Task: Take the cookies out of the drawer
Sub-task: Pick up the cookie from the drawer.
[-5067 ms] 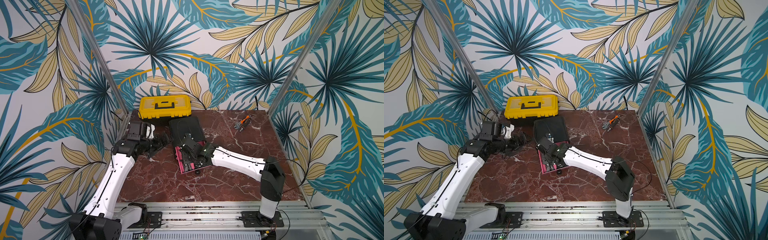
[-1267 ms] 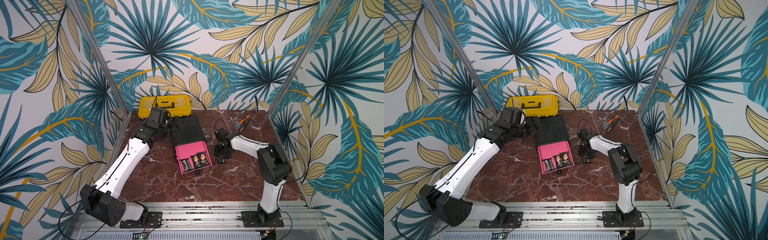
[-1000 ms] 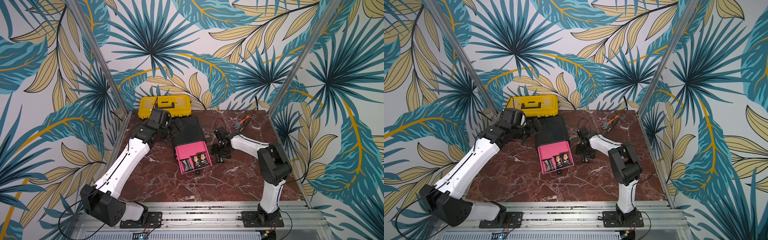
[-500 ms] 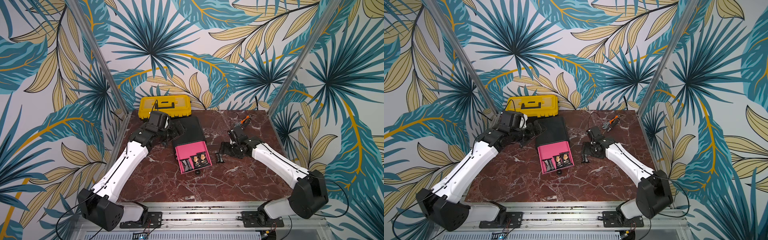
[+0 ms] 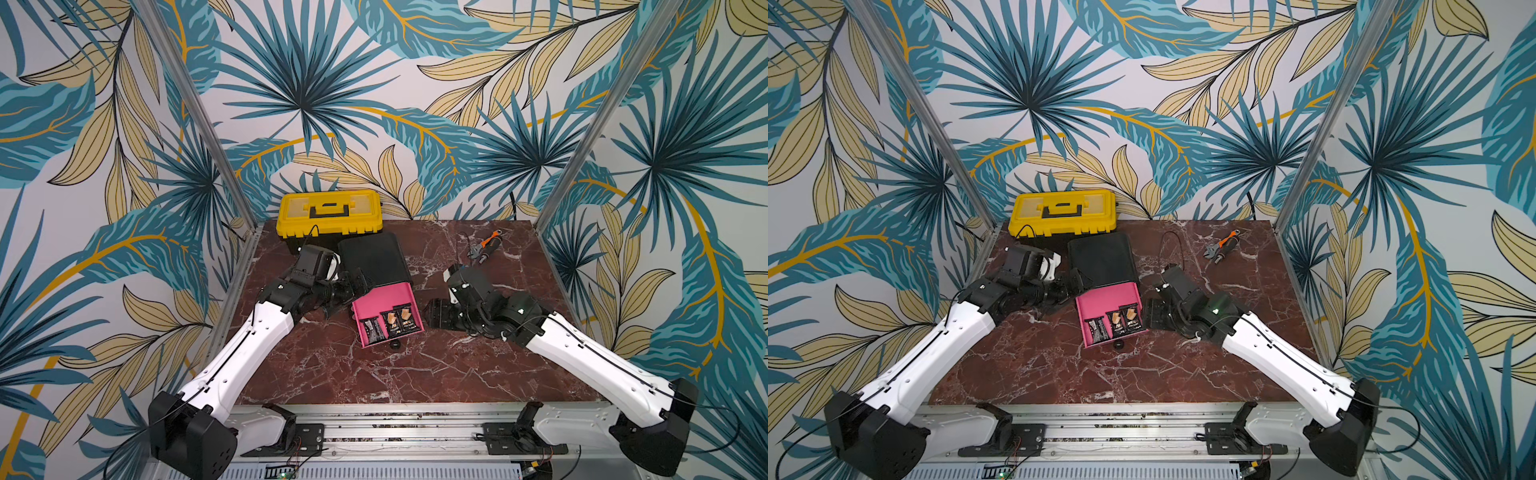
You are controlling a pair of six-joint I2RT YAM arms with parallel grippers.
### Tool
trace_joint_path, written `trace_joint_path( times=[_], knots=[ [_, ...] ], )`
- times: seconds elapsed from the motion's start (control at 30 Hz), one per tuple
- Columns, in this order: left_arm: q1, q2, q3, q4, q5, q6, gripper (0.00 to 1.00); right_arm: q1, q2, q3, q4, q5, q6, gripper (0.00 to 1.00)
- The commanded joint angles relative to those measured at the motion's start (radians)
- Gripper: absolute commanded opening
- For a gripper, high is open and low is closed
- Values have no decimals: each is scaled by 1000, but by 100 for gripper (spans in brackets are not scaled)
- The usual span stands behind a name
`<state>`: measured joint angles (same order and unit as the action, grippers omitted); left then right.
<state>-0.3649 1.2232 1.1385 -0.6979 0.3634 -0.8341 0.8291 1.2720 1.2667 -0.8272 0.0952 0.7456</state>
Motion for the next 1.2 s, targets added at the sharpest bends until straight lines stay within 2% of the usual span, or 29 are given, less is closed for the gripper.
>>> trace_joint_path(
  times=[0.0,0.1,0.2,0.5,0.83,1.17],
  knots=[
    [34,-48,-15,68,-17,27,100,69,96,61,-23,66,31,74],
    [101,-45,-16,40,12,10,100,97,189,105,14,26,3,74],
    [130,-51,-30,51,52,-1,100,112,242,135,34,30,-20,71],
    [146,-81,-48,46,34,-27,100,148,398,236,44,5,-93,68],
    [147,-50,-18,1,27,2,100,212,524,290,63,40,-55,70],
    [147,5,66,-36,35,45,100,225,605,299,83,66,-41,71]
  ],
)
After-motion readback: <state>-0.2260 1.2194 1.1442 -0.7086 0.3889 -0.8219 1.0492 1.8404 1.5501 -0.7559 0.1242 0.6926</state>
